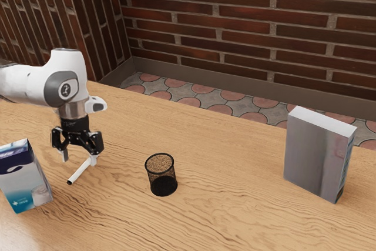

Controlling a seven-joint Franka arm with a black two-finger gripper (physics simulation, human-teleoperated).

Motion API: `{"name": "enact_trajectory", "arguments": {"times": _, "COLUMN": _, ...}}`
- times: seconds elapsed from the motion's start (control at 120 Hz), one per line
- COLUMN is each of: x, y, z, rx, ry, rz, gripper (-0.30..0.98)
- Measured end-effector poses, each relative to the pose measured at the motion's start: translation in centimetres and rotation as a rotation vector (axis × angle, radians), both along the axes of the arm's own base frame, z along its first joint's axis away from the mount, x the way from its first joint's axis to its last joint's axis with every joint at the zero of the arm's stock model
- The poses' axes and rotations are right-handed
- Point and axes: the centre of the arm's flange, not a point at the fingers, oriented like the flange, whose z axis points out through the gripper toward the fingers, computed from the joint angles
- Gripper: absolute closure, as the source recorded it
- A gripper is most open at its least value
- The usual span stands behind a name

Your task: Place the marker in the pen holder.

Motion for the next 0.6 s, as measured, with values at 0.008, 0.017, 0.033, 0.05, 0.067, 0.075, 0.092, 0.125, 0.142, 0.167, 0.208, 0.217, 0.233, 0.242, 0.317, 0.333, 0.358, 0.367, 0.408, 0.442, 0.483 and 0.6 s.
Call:
{"name": "enact_trajectory", "arguments": {"times": 0.008, "x": 0.1, "y": 0.0, "z": -0.2, "rx": 0.0, "ry": 0.0, "rz": -0.002, "gripper": 0.0}}
{"name": "enact_trajectory", "arguments": {"times": 0.017, "x": 0.2, "y": -0.1, "z": -0.4, "rx": 0.001, "ry": -0.001, "rz": -0.003, "gripper": 0.0}}
{"name": "enact_trajectory", "arguments": {"times": 0.033, "x": 0.3, "y": -0.1, "z": -0.8, "rx": 0.002, "ry": -0.003, "rz": -0.006, "gripper": 0.0}}
{"name": "enact_trajectory", "arguments": {"times": 0.05, "x": 0.4, "y": 0.0, "z": -1.2, "rx": 0.002, "ry": -0.004, "rz": -0.008, "gripper": 0.0}}
{"name": "enact_trajectory", "arguments": {"times": 0.067, "x": 0.5, "y": 0.1, "z": -1.5, "rx": 0.003, "ry": -0.006, "rz": -0.009, "gripper": 0.0}}
{"name": "enact_trajectory", "arguments": {"times": 0.075, "x": 0.6, "y": 0.2, "z": -1.7, "rx": 0.003, "ry": -0.006, "rz": -0.009, "gripper": 0.0}}
{"name": "enact_trajectory", "arguments": {"times": 0.092, "x": 0.6, "y": 0.4, "z": -2.1, "rx": 0.004, "ry": -0.008, "rz": -0.007, "gripper": 0.0}}
{"name": "enact_trajectory", "arguments": {"times": 0.125, "x": 0.7, "y": 1.2, "z": -2.8, "rx": 0.006, "ry": -0.01, "rz": 0.001, "gripper": 0.0}}
{"name": "enact_trajectory", "arguments": {"times": 0.142, "x": 0.7, "y": 1.8, "z": -3.1, "rx": 0.007, "ry": -0.011, "rz": 0.007, "gripper": 0.0}}
{"name": "enact_trajectory", "arguments": {"times": 0.167, "x": 0.7, "y": 2.6, "z": -3.7, "rx": 0.007, "ry": -0.013, "rz": 0.018, "gripper": 0.0}}
{"name": "enact_trajectory", "arguments": {"times": 0.208, "x": 0.6, "y": 3.7, "z": -4.4, "rx": 0.009, "ry": -0.016, "rz": 0.031, "gripper": 0.0}}
{"name": "enact_trajectory", "arguments": {"times": 0.217, "x": 0.6, "y": 3.9, "z": -4.6, "rx": 0.009, "ry": -0.017, "rz": 0.031, "gripper": 0.0}}
{"name": "enact_trajectory", "arguments": {"times": 0.233, "x": 0.7, "y": 4.1, "z": -4.7, "rx": 0.01, "ry": -0.019, "rz": 0.031, "gripper": 0.0}}
{"name": "enact_trajectory", "arguments": {"times": 0.242, "x": 0.7, "y": 4.2, "z": -4.8, "rx": 0.011, "ry": -0.02, "rz": 0.03, "gripper": 0.0}}
{"name": "enact_trajectory", "arguments": {"times": 0.317, "x": 1.7, "y": 4.7, "z": -5.8, "rx": 0.02, "ry": -0.026, "rz": 0.008, "gripper": 0.0}}
{"name": "enact_trajectory", "arguments": {"times": 0.333, "x": 2.0, "y": 5.0, "z": -6.1, "rx": 0.022, "ry": -0.027, "rz": 0.005, "gripper": 0.0}}
{"name": "enact_trajectory", "arguments": {"times": 0.358, "x": 2.5, "y": 5.4, "z": -6.4, "rx": 0.024, "ry": -0.03, "rz": 0.003, "gripper": 0.0}}
{"name": "enact_trajectory", "arguments": {"times": 0.367, "x": 2.6, "y": 5.5, "z": -6.5, "rx": 0.025, "ry": -0.031, "rz": 0.001, "gripper": 0.0}}
{"name": "enact_trajectory", "arguments": {"times": 0.408, "x": 3.4, "y": 6.0, "z": -7.1, "rx": 0.028, "ry": -0.033, "rz": -0.007, "gripper": 0.0}}
{"name": "enact_trajectory", "arguments": {"times": 0.442, "x": 4.1, "y": 6.3, "z": -7.4, "rx": 0.031, "ry": -0.037, "rz": -0.016, "gripper": 0.0}}
{"name": "enact_trajectory", "arguments": {"times": 0.483, "x": 4.9, "y": 6.6, "z": -7.8, "rx": 0.034, "ry": -0.043, "rz": -0.03, "gripper": 0.0}}
{"name": "enact_trajectory", "arguments": {"times": 0.6, "x": 6.5, "y": 7.2, "z": -8.6, "rx": 0.037, "ry": -0.052, "rz": -0.063, "gripper": 0.0}}
